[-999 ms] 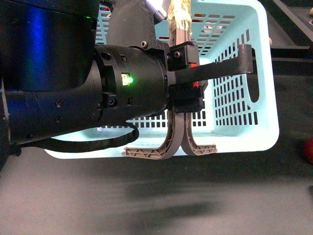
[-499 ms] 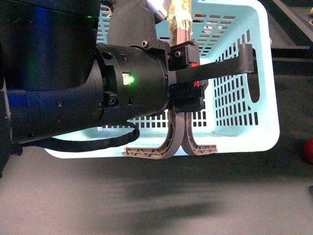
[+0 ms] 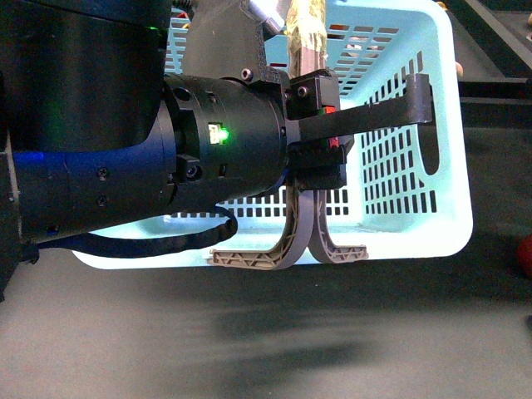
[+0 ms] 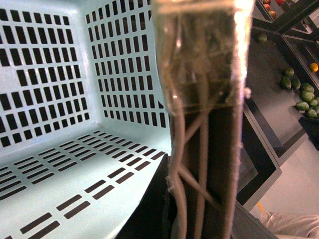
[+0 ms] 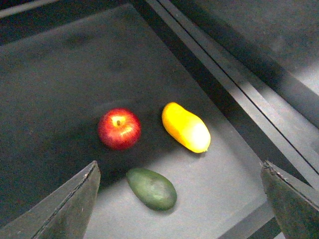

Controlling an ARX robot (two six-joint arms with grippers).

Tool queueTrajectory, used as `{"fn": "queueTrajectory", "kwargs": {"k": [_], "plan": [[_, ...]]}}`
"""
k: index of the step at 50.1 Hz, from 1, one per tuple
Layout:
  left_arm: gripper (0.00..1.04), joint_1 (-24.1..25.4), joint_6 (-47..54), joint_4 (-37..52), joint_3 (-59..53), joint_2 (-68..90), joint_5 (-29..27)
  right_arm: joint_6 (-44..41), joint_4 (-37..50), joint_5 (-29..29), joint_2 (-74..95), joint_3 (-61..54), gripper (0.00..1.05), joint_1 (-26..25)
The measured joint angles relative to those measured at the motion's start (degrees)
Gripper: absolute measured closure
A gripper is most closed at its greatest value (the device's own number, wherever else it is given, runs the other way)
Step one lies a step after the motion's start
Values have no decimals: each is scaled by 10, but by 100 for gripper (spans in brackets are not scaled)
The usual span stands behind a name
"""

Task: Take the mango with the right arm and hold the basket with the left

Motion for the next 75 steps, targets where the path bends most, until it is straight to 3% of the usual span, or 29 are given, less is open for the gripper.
{"fn": "queueTrajectory", "kwargs": {"k": [17, 46, 75], "plan": [[96, 0, 0, 0, 0, 0, 1, -66, -47, -32, 224, 155, 8, -65], [96, 0, 0, 0, 0, 0, 0, -110, -233, -20, 521, 504, 8, -90], [96, 0, 0, 0, 0, 0, 0, -176, -328, -35, 612, 629, 8, -80]]}}
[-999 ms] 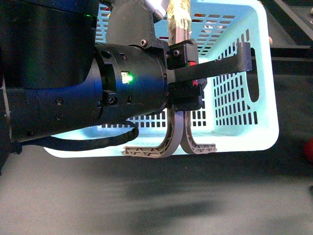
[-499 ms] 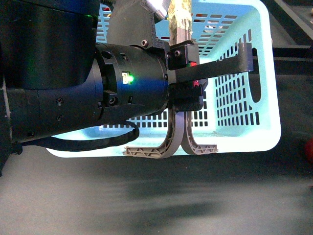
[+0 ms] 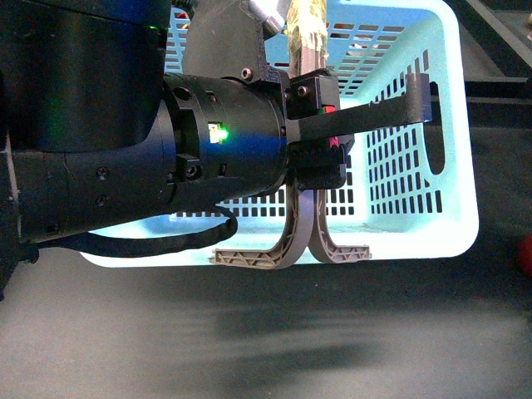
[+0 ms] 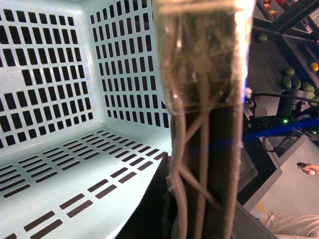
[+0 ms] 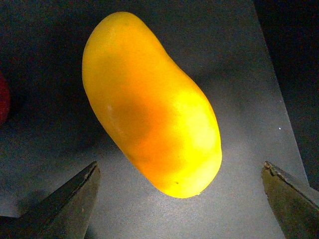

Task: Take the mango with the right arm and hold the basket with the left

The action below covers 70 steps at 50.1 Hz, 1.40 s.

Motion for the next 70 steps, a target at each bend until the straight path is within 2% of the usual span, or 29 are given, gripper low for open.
{"fn": "queueTrajectory", "kwargs": {"k": [27, 57, 61, 67, 70], "plan": [[96, 0, 0, 0, 0, 0, 0, -3, -44, 1, 74, 115, 8, 1], [96, 0, 0, 0, 0, 0, 0, -5, -28, 7, 113, 132, 8, -3], [96, 0, 0, 0, 0, 0, 0, -4, -21, 8, 114, 132, 15, -3], [96, 0, 0, 0, 0, 0, 0, -3, -12, 10, 114, 132, 35, -3], [96, 0, 0, 0, 0, 0, 0, -3, -1, 10, 111, 125, 41, -3]]}}
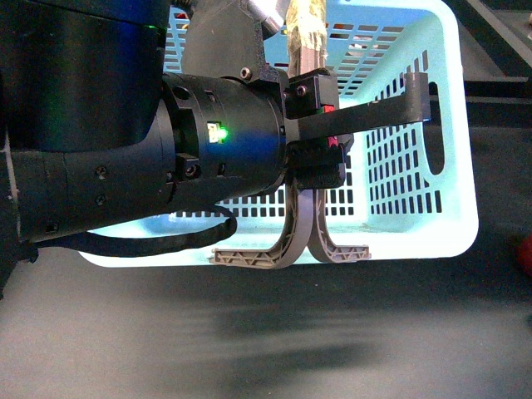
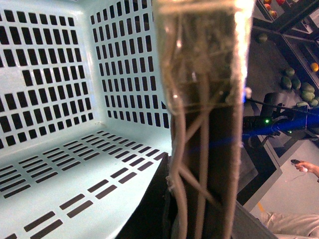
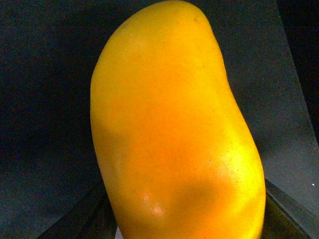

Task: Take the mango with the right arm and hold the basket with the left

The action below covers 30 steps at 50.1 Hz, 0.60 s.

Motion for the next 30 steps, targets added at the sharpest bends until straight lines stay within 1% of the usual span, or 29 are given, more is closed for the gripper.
{"fn": "queueTrajectory", "kwargs": {"k": [3, 10, 19, 25, 30], "plan": [[96, 0, 0, 0, 0, 0, 0, 4, 15, 0, -12, -21, 43, 0], [96, 0, 0, 0, 0, 0, 0, 19, 50, -12, -50, -80, 44, 4], [96, 0, 0, 0, 0, 0, 0, 35, 123, -40, -160, -214, 45, 14], [96, 0, 0, 0, 0, 0, 1, 41, 150, -61, -224, -278, 45, 20], [96, 0, 0, 0, 0, 0, 0, 56, 176, -85, -323, -371, 45, 35]]}}
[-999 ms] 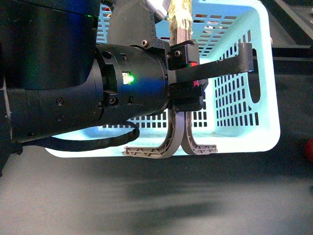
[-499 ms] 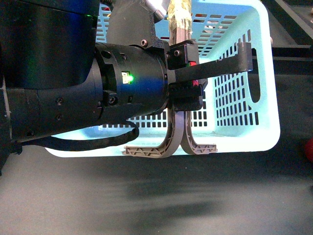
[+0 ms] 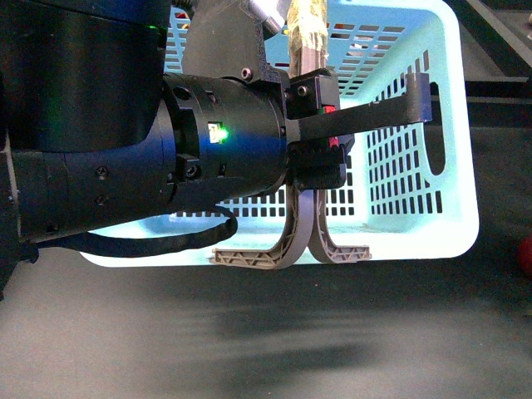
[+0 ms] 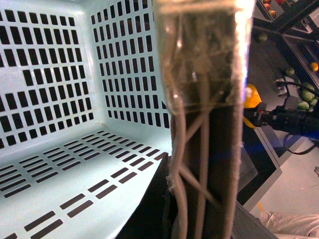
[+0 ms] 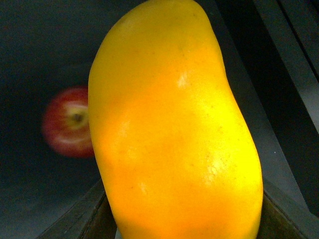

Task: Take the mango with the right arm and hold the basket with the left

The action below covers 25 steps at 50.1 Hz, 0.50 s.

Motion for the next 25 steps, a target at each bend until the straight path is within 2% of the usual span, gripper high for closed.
{"fn": "queueTrajectory", "kwargs": {"k": [11, 18, 25], "plan": [[96, 0, 0, 0, 0, 0, -1, 57, 0, -49, -237, -166, 45, 84], [96, 0, 0, 0, 0, 0, 0, 99, -19, -47, -342, -202, 45, 171], [96, 0, 1, 0, 0, 0, -1, 131, -43, -39, -391, -186, 45, 275]]}}
